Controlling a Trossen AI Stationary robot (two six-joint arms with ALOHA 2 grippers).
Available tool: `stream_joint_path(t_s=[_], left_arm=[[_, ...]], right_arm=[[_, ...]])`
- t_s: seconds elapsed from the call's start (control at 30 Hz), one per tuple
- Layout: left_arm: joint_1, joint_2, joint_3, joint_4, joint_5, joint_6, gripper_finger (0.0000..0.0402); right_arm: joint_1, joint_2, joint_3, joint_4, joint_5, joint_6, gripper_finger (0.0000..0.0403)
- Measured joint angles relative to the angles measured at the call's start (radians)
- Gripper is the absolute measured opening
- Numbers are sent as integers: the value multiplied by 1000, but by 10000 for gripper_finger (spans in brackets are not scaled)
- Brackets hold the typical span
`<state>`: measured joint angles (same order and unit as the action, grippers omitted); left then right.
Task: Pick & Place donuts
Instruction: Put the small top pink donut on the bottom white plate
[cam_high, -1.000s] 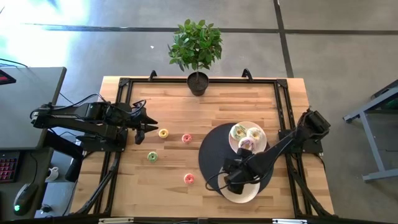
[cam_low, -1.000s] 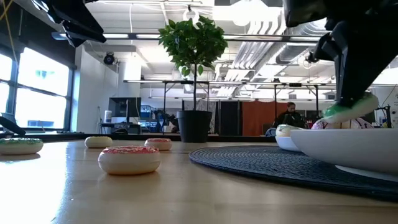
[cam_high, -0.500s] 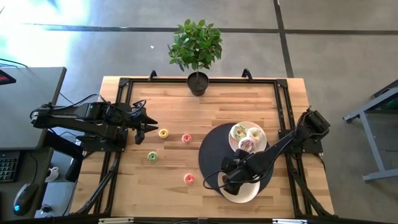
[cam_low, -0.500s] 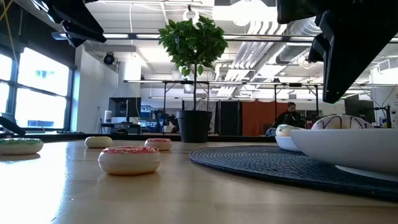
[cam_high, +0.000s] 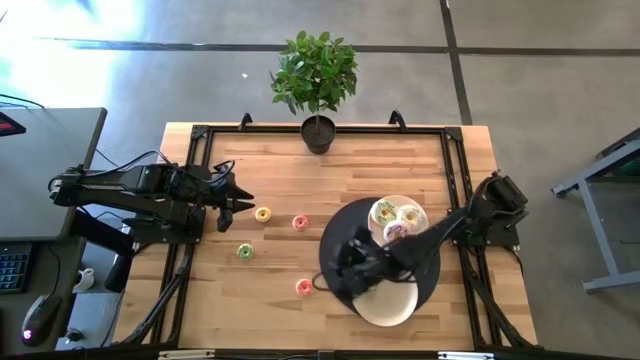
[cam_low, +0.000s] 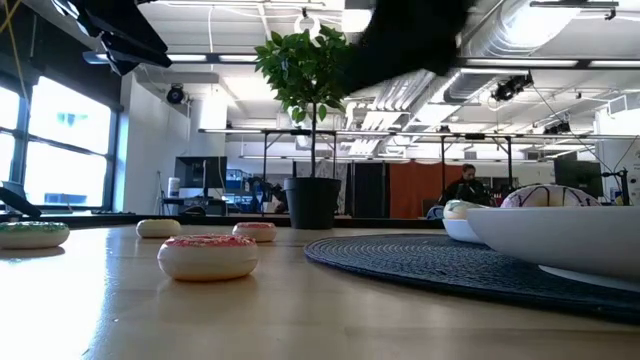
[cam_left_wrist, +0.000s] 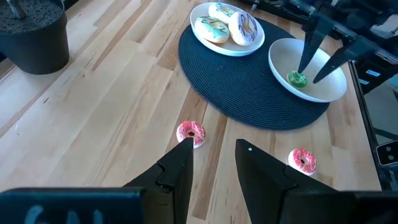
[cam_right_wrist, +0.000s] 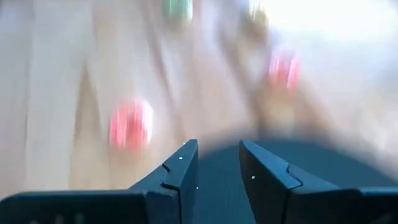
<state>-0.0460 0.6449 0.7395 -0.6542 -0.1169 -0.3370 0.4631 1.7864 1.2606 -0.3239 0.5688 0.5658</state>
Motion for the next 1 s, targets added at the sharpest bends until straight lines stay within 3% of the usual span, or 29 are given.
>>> stream_joint_path(t_s=[0.17, 0.37, 0.77, 0.9, 1.0], left_arm=[[0, 0, 0, 1, 0, -14, 119], [0, 0, 0, 0, 26, -35, 119], [0, 0, 0, 7, 20, -65, 119], [0, 0, 0, 8, 20, -68, 119], [0, 0, 0, 8, 17, -89, 119]], right_arm=[[-132, 46, 2, 307, 5, -231, 114], [-296, 191, -1, 455, -261, -354, 114], [-432, 356, 3, 487, -436, -387, 114], [-431, 364, 4, 487, -402, -394, 111], [-430, 365, 4, 485, -373, -416, 86]])
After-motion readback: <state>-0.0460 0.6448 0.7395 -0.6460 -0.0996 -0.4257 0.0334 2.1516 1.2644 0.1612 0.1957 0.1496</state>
